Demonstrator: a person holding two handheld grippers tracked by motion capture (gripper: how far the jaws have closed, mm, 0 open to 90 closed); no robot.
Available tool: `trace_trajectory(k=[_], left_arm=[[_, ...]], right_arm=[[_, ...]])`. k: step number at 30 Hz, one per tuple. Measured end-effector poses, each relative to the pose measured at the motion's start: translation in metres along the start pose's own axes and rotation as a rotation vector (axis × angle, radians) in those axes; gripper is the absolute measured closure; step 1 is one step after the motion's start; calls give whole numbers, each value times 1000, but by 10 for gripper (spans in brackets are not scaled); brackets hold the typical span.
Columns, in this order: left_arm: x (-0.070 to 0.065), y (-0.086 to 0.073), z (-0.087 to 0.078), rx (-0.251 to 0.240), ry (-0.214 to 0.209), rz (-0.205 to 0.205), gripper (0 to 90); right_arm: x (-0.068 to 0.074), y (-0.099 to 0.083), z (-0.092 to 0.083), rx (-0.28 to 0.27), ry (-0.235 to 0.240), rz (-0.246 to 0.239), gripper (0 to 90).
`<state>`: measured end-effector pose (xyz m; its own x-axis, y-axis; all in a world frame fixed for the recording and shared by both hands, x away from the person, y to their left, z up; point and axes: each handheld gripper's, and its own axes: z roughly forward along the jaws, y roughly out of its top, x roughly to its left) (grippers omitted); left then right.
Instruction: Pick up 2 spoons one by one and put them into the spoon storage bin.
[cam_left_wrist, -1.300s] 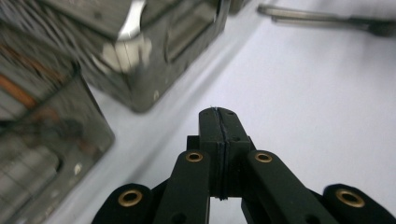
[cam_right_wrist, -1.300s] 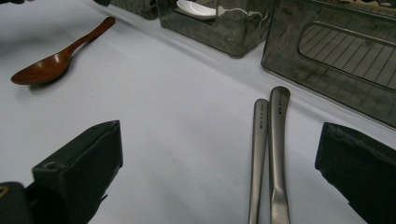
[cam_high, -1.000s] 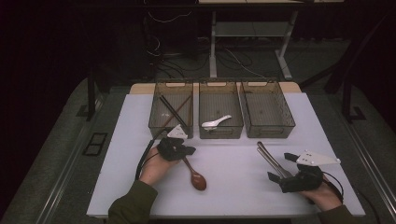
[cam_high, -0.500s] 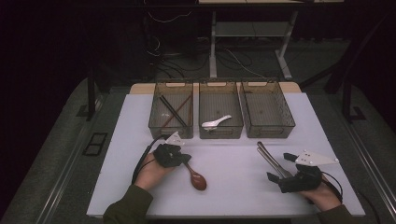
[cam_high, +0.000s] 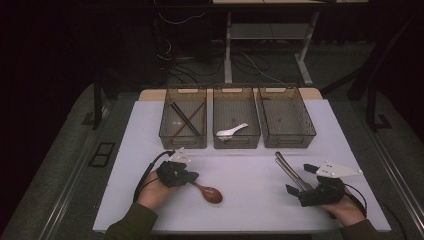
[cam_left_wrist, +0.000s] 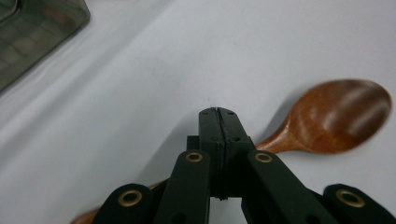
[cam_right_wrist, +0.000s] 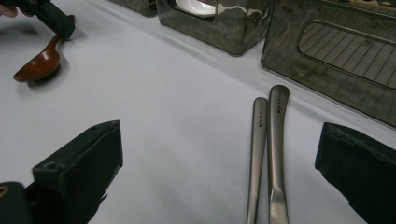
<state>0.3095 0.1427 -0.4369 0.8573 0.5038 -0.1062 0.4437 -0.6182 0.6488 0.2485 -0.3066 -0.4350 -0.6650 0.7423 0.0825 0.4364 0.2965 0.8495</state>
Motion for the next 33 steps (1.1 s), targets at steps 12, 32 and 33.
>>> trace_trajectory(k=[12, 32, 33], left_arm=[[-9, -16, -15, -12, -18, -21, 888], [-22, -14, -22, -113, -53, -42, 709], [-23, -11, -21, -122, -57, -40, 672]], right_arm=[[0, 0, 1, 2, -2, -1, 4], [1, 1, 2, 4, -1, -7, 4], [1, 0, 2, 5, 0, -7, 4]])
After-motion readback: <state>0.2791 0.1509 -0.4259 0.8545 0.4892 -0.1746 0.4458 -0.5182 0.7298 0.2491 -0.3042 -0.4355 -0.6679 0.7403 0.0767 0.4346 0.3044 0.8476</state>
